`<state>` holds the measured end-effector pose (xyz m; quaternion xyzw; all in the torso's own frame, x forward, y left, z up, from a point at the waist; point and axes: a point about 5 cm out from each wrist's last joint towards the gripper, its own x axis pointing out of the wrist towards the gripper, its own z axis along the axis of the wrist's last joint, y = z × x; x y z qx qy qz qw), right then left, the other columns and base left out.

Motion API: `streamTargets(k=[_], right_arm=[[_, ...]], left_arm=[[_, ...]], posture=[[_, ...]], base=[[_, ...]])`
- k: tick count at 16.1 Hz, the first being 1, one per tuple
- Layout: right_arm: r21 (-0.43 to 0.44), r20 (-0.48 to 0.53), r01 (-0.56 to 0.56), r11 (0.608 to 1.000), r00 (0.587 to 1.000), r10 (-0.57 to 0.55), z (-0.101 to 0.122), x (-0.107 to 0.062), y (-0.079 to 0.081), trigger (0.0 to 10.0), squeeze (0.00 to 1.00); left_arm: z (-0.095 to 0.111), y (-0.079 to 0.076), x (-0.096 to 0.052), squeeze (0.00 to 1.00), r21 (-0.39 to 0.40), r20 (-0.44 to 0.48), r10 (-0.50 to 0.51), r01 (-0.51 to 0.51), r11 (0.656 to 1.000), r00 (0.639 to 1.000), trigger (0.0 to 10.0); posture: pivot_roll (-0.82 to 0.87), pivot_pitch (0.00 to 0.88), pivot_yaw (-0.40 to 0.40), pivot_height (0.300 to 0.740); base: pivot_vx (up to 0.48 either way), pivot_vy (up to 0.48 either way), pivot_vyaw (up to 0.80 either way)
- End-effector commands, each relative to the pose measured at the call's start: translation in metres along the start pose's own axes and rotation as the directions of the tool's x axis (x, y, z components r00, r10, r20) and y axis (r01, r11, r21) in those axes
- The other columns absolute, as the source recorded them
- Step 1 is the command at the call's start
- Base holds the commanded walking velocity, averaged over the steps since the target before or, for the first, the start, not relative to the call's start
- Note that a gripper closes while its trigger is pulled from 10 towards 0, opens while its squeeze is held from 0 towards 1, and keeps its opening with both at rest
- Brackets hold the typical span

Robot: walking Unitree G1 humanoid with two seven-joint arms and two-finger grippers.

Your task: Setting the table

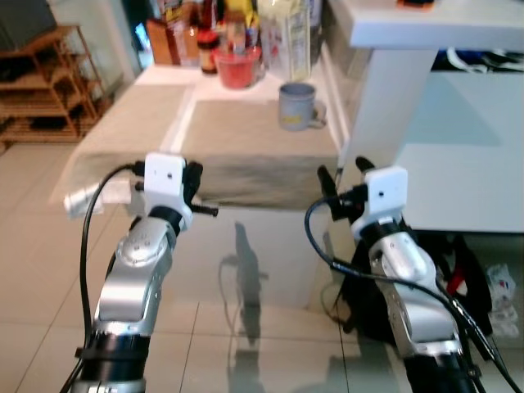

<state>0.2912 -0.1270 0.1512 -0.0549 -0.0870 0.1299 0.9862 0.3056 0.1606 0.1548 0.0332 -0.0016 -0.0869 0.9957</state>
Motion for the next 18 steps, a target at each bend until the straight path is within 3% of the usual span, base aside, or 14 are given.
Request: streamTargets(k=[1, 15, 18], right_arm=[[0.005, 0.001, 0.015, 1.000, 1.000, -0.015, 0.002, 0.002, -0.003, 10.0, 0.00], [0.005, 0.001, 0.015, 1.000, 1.000, -0.015, 0.002, 0.002, -0.003, 10.0, 0.00], [0.039, -0.032, -0.047, 0.998, 0.998, 0.049, -0.001, 0.013, -0.002, 10.0, 0.00]], left_arm=[[0.007, -0.003, 0.001, 0.00, 0.016, 0.028, -0.010, 0.010, 1.000, 1.000, 10.0], [0.007, -0.003, 0.001, 0.00, 0.016, 0.028, -0.010, 0.010, 1.000, 1.000, 10.0], [0.011, -0.013, 0.007, 0.00, -0.005, 0.056, -0.015, 0.015, 1.000, 0.998, 10.0]], posture=[[-0.06, 0.000, 0.040, 0.736], [-0.06, 0.000, 0.040, 0.736], [-0.07, 0.000, 0.035, 0.736]], base=[[0.450, 0.000, 0.00], [0.450, 0.000, 0.00], [0.000, 0.000, 0.00]])
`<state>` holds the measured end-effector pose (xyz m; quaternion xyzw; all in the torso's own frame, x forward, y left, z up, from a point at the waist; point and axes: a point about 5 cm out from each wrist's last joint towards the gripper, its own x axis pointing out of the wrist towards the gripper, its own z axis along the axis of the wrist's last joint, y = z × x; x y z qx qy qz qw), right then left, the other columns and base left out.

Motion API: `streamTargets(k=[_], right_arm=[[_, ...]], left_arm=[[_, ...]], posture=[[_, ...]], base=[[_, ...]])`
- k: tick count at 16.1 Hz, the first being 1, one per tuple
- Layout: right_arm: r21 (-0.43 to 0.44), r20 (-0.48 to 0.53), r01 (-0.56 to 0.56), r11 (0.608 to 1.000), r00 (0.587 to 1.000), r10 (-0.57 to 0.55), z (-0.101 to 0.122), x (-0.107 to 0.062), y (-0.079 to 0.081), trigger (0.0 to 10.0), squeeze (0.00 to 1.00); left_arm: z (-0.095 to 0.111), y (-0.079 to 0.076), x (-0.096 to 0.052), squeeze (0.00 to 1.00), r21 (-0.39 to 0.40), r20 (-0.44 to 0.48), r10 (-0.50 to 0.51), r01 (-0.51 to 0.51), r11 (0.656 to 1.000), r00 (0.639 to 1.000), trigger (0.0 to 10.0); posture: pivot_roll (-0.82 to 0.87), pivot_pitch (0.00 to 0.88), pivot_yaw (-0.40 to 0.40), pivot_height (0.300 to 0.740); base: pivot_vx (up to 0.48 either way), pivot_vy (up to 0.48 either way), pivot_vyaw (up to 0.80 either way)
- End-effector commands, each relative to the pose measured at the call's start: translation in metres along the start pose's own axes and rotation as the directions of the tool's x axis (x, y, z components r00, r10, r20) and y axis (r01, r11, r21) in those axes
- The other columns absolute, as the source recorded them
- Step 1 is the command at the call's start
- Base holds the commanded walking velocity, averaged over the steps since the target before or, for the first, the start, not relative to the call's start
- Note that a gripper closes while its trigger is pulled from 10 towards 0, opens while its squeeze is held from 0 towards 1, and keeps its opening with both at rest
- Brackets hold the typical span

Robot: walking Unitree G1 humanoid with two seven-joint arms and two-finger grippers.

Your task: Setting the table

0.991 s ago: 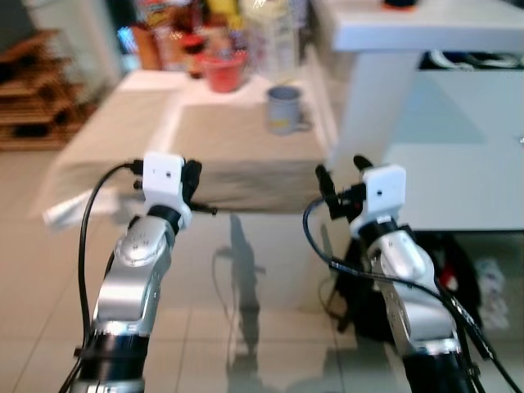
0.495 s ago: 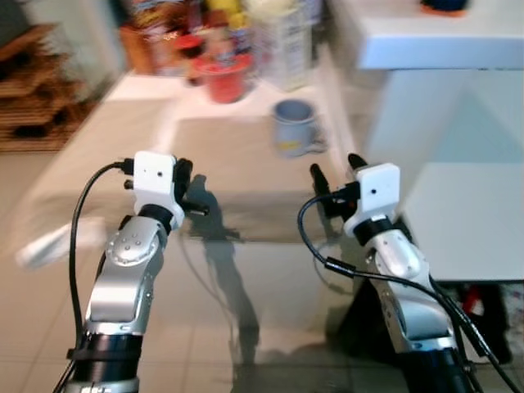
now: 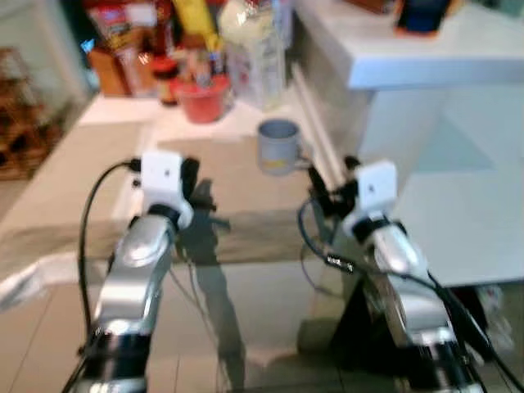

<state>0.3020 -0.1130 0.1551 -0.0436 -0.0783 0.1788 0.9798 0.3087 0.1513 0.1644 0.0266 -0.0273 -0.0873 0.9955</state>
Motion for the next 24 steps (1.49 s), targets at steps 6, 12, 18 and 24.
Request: streamTargets(k=[6, 12, 18, 24], right_arm=[[-0.015, -0.066, 0.078, 0.997, 0.995, -0.079, -0.007, 0.030, -0.030, 10.0, 0.00], [0.034, -0.133, 0.015, 0.999, 0.991, -0.011, -0.018, 0.059, -0.016, 10.0, 0.00], [-0.081, -0.065, 0.074, 0.994, 0.995, -0.079, -0.003, 0.076, -0.027, 10.0, 0.00], [-0.103, -0.072, 0.101, 0.990, 0.992, -0.108, -0.002, 0.085, -0.030, 10.0, 0.00]], left_arm=[[0.002, -0.007, 0.001, 0.00, 0.005, 0.003, -0.023, 0.023, 1.000, 1.000, 10.0], [0.002, -0.006, -0.002, 0.00, 0.007, 0.000, -0.016, 0.016, 1.000, 1.000, 10.0], [0.002, -0.007, -0.004, 0.00, 0.006, -0.004, -0.015, 0.015, 1.000, 1.000, 10.0], [0.001, -0.006, -0.009, 0.00, 0.010, -0.015, -0.010, 0.010, 1.000, 1.000, 10.0]], posture=[[-0.05, 0.000, 0.030, 0.736], [-0.03, 0.000, 0.024, 0.736], [-0.02, 0.000, 0.023, 0.736], [0.01, 0.000, 0.014, 0.736]], base=[[0.000, 0.000, 0.00], [0.000, 0.000, 0.00], [0.000, 0.000, 0.00], [0.000, 0.000, 0.00]])
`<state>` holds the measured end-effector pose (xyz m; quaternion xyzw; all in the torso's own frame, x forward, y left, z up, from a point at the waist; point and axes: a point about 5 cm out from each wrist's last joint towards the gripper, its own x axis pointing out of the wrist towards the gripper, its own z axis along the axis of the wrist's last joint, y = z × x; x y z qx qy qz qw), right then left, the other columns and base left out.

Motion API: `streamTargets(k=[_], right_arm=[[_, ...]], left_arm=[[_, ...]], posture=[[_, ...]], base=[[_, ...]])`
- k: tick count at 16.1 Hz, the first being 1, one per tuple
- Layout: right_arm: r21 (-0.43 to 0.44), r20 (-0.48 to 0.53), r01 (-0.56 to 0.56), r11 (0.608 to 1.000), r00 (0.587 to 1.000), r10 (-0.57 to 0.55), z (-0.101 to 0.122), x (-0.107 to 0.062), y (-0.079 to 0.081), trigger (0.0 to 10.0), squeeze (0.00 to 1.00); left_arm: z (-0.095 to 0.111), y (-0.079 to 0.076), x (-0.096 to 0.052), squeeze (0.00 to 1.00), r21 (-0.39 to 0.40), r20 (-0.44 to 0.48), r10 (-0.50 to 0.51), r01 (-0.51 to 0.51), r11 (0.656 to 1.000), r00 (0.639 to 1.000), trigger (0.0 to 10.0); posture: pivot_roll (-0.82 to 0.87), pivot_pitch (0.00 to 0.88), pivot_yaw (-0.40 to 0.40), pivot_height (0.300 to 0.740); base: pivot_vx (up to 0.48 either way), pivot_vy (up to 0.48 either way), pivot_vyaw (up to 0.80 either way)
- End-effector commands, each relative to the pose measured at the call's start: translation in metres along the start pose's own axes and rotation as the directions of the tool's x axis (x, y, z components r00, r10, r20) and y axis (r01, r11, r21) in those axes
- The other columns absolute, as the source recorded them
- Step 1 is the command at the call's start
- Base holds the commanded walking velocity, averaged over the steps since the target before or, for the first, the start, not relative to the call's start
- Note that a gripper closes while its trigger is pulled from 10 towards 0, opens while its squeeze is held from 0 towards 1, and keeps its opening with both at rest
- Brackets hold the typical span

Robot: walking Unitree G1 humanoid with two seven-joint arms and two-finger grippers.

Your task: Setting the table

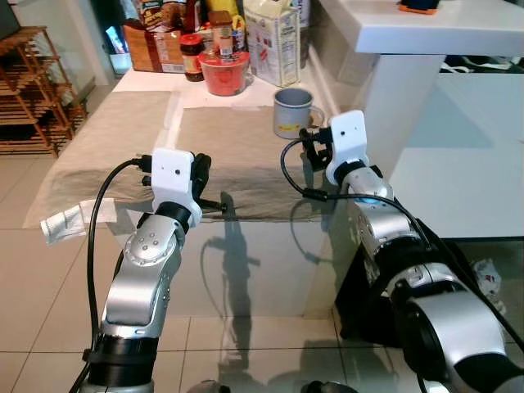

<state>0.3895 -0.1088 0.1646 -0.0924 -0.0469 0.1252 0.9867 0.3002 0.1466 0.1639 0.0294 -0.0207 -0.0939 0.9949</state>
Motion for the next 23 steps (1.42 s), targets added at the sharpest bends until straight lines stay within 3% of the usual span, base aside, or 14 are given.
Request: streamTargets(k=[1, 5, 17, 19, 22, 23], right_arm=[[0.011, 0.009, 0.014, 1.000, 1.000, -0.014, 0.004, 0.003, -0.001, 10.0, 0.00], [0.064, -0.022, 0.072, 0.995, 0.997, -0.071, 0.003, 0.007, -0.003, 10.0, 0.00], [0.054, -0.026, 0.054, 0.997, 0.998, -0.053, 0.005, 0.011, 0.003, 10.0, 0.00], [0.055, -0.006, 0.051, 0.997, 0.999, -0.051, 0.008, 0.012, 0.003, 10.0, 0.00], [0.049, 0.070, -0.023, 0.999, 0.997, 0.019, 0.022, 0.015, 0.016, 10.0, 0.00], [0.038, 0.105, -0.082, 0.996, 0.991, 0.077, 0.027, 0.015, 0.028, 10.0, 0.00]], left_arm=[[0.001, 0.001, -0.003, 0.00, 0.009, -0.003, 0.009, -0.009, 1.000, 1.000, 10.0], [0.005, -0.003, -0.003, 0.00, 0.001, 0.016, -0.008, 0.008, 1.000, 1.000, 10.0], [0.005, -0.008, -0.003, 0.00, -0.009, 0.015, -0.017, 0.017, 1.000, 1.000, 10.0], [0.005, -0.006, -0.003, 0.00, -0.009, 0.010, 0.000, 0.000, 1.000, 1.000, 10.0], [0.004, -0.005, -0.003, 0.00, -0.004, 0.009, 0.005, -0.005, 1.000, 1.000, 10.0], [0.003, -0.006, -0.002, 0.00, -0.007, 0.007, 0.002, -0.002, 1.000, 1.000, 10.0]], posture=[[0.02, 0.000, 0.012, 0.736], [0.02, 0.000, 0.018, 0.736], [0.03, 0.000, -0.002, 0.736], [0.03, 0.000, -0.006, 0.736], [0.02, 0.000, -0.005, 0.736], [0.02, 0.000, -0.005, 0.736]], base=[[0.000, 0.000, 0.00], [0.106, 0.000, 0.00], [0.427, 0.000, 0.00], [0.000, 0.000, 0.00], [0.000, 0.000, 0.00], [0.000, 0.000, 0.00]])
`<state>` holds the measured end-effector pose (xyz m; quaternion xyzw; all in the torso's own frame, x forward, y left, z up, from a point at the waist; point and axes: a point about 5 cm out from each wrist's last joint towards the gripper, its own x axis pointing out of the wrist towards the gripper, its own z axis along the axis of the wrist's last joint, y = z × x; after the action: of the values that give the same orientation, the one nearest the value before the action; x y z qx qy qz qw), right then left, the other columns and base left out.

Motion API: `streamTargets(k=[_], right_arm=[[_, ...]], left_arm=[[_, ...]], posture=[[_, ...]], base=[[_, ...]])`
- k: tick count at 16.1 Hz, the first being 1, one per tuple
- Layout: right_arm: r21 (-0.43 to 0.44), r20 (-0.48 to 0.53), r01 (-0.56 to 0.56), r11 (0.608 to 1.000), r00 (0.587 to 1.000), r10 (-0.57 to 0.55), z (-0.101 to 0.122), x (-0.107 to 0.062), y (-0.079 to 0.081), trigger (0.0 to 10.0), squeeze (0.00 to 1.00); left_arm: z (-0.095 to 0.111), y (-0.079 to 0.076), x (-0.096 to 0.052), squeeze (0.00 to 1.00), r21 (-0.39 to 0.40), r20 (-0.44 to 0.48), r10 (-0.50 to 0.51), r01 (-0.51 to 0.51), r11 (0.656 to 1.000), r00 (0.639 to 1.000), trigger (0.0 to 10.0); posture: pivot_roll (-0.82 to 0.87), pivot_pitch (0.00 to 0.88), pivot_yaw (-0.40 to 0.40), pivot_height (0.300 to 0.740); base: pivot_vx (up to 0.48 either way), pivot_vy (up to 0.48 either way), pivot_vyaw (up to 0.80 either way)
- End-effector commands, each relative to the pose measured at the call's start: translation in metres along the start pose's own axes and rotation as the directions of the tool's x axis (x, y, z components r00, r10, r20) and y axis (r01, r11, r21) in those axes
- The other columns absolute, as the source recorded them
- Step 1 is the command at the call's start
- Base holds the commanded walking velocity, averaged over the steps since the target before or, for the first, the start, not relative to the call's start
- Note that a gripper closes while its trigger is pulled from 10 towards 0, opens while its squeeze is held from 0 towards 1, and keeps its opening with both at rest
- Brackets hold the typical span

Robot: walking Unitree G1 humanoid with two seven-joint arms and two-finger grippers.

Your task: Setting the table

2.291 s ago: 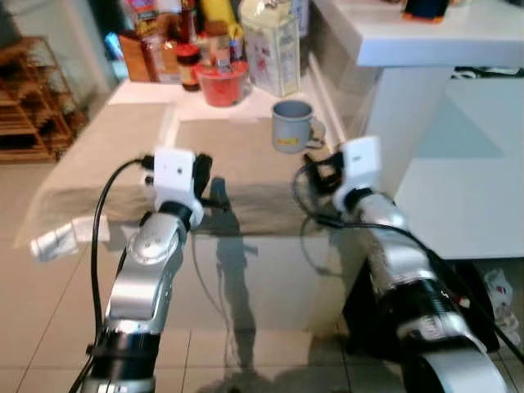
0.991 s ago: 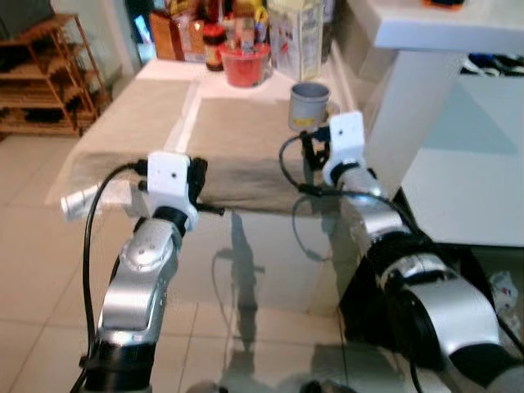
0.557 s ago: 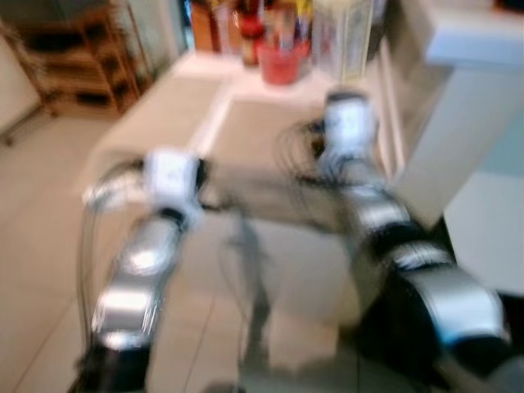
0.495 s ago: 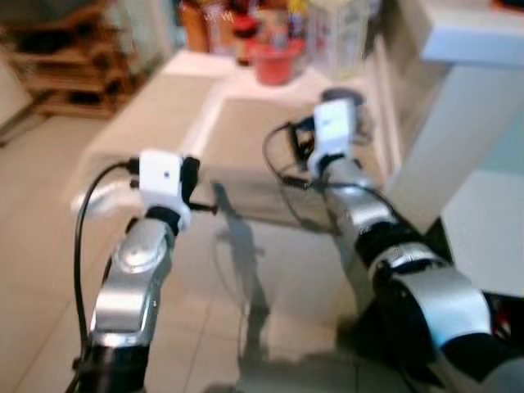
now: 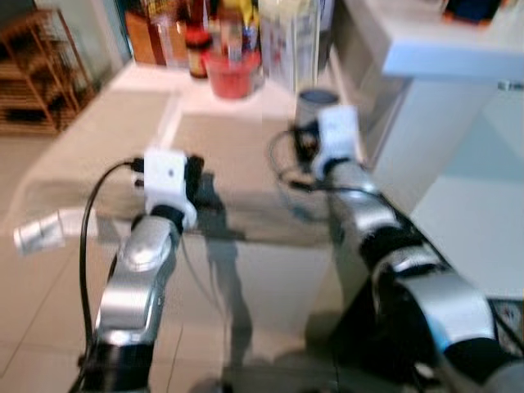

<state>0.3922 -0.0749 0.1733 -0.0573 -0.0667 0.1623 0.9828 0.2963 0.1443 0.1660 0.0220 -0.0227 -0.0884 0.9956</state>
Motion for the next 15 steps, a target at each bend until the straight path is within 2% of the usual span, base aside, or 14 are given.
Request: streamTargets(k=[1, 6, 8, 11, 15], right_arm=[[-0.020, 0.053, -0.026, 0.999, 0.998, 0.027, 0.014, 0.004, 0.002, 10.0, 0.00], [0.004, 0.036, -0.005, 1.000, 0.999, 0.005, 0.012, 0.005, 0.003, 10.0, 0.00], [0.042, 0.043, -0.009, 0.999, 0.999, 0.008, 0.014, 0.005, 0.004, 10.0, 0.00], [0.019, 0.083, -0.042, 0.999, 0.996, 0.040, 0.011, -0.002, 0.007, 10.0, 0.00], [-0.014, 0.103, -0.066, 0.998, 0.992, 0.067, 0.005, -0.013, 0.009, 10.0, 0.00]], left_arm=[[0.001, -0.004, 0.001, 0.00, 0.007, 0.002, -0.011, 0.011, 1.000, 1.000, 10.0], [-0.001, -0.005, 0.004, 0.00, 0.015, -0.009, -0.003, 0.003, 1.000, 1.000, 10.0], [-0.006, -0.004, 0.005, 0.00, 0.022, -0.033, 0.002, -0.002, 1.000, 0.999, 10.0], [-0.006, 0.002, 0.011, 0.00, 0.017, -0.027, 0.009, -0.008, 1.000, 1.000, 10.0], [-0.005, -0.008, 0.020, 0.00, 0.002, -0.019, -0.038, 0.038, 0.999, 0.999, 10.0]], posture=[[0.02, 0.000, -0.005, 0.736], [0.01, 0.000, -0.015, 0.736], [0.01, 0.000, -0.015, 0.736], [-0.02, 0.000, -0.005, 0.736], [-0.06, 0.000, 0.026, 0.736]], base=[[0.000, 0.000, 0.00], [0.000, 0.000, 0.00], [0.000, 0.000, 0.00], [0.000, 0.000, 0.00], [0.000, 0.000, 0.00]])
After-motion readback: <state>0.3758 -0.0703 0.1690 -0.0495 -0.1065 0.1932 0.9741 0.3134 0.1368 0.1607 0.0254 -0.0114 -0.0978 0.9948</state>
